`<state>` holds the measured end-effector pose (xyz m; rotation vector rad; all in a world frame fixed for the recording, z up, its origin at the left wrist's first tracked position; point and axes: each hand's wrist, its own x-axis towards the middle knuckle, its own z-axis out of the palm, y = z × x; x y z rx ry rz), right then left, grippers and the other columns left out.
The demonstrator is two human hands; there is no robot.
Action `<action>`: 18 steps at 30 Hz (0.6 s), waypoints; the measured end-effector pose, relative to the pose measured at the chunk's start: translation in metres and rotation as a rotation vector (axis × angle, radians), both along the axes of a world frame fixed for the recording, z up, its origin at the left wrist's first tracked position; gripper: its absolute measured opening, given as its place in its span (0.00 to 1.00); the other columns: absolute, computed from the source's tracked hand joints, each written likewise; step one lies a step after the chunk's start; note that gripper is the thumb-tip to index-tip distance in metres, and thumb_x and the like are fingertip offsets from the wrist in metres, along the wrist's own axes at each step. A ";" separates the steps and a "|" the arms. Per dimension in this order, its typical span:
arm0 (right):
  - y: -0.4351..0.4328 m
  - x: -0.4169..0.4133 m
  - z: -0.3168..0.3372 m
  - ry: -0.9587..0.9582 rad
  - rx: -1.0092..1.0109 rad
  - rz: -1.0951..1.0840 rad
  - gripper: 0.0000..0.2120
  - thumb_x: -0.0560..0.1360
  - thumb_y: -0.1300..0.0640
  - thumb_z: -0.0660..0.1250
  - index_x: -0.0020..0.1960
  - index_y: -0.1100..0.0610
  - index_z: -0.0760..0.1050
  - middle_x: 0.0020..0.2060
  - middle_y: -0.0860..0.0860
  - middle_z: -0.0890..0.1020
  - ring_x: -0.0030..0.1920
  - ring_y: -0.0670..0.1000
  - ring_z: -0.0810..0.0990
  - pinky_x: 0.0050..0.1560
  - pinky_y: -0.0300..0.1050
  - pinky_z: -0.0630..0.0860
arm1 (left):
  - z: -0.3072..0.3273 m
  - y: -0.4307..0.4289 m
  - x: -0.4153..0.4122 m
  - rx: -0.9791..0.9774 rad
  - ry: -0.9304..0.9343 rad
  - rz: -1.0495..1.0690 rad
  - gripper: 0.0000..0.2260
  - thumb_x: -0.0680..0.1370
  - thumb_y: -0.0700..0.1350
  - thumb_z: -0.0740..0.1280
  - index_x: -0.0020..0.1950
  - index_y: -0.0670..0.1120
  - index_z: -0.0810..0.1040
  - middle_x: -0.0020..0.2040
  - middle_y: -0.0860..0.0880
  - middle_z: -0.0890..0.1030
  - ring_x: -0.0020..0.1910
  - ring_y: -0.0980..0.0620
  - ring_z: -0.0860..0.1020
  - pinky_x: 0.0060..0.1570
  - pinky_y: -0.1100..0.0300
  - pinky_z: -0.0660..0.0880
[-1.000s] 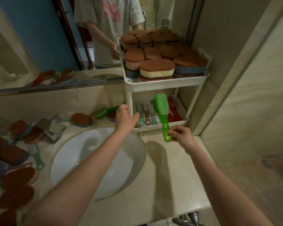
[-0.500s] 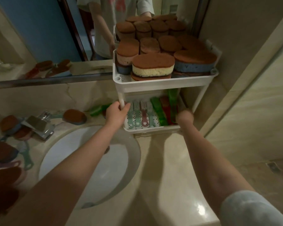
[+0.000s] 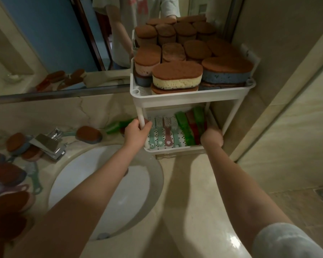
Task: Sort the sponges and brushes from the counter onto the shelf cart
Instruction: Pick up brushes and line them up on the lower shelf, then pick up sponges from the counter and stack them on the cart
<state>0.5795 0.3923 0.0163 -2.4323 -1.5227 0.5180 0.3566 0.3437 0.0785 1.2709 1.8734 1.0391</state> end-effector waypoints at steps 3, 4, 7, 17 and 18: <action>-0.013 -0.005 0.002 0.065 0.071 0.018 0.09 0.77 0.59 0.63 0.54 0.61 0.77 0.49 0.57 0.81 0.51 0.58 0.80 0.46 0.46 0.75 | -0.001 -0.002 -0.003 -0.038 -0.005 -0.035 0.10 0.77 0.48 0.65 0.52 0.43 0.75 0.47 0.46 0.78 0.48 0.48 0.77 0.49 0.54 0.74; -0.018 -0.009 0.004 0.104 0.104 0.028 0.10 0.77 0.56 0.64 0.54 0.60 0.77 0.48 0.57 0.81 0.49 0.58 0.80 0.43 0.45 0.74 | -0.003 -0.003 -0.004 -0.052 -0.007 -0.047 0.10 0.77 0.49 0.66 0.53 0.43 0.74 0.49 0.46 0.79 0.49 0.48 0.78 0.50 0.52 0.75; -0.031 -0.027 0.010 0.214 0.172 0.099 0.14 0.76 0.48 0.65 0.52 0.58 0.78 0.45 0.55 0.82 0.46 0.57 0.80 0.43 0.45 0.74 | -0.007 -0.012 -0.010 -0.065 -0.049 -0.078 0.14 0.76 0.49 0.67 0.57 0.43 0.72 0.55 0.46 0.78 0.52 0.49 0.77 0.50 0.55 0.74; -0.079 -0.155 0.022 0.613 0.008 0.433 0.13 0.76 0.51 0.68 0.44 0.61 0.80 0.34 0.52 0.80 0.31 0.49 0.78 0.37 0.44 0.77 | -0.027 -0.059 -0.108 -0.205 -0.133 -0.027 0.20 0.76 0.50 0.67 0.64 0.42 0.72 0.64 0.44 0.75 0.62 0.46 0.73 0.56 0.58 0.68; -0.082 -0.171 0.025 0.615 -0.008 0.460 0.11 0.76 0.52 0.67 0.44 0.60 0.79 0.35 0.52 0.80 0.32 0.49 0.78 0.38 0.44 0.78 | -0.026 -0.063 -0.123 -0.199 -0.136 -0.022 0.19 0.76 0.50 0.67 0.64 0.42 0.72 0.63 0.44 0.75 0.62 0.46 0.73 0.56 0.58 0.68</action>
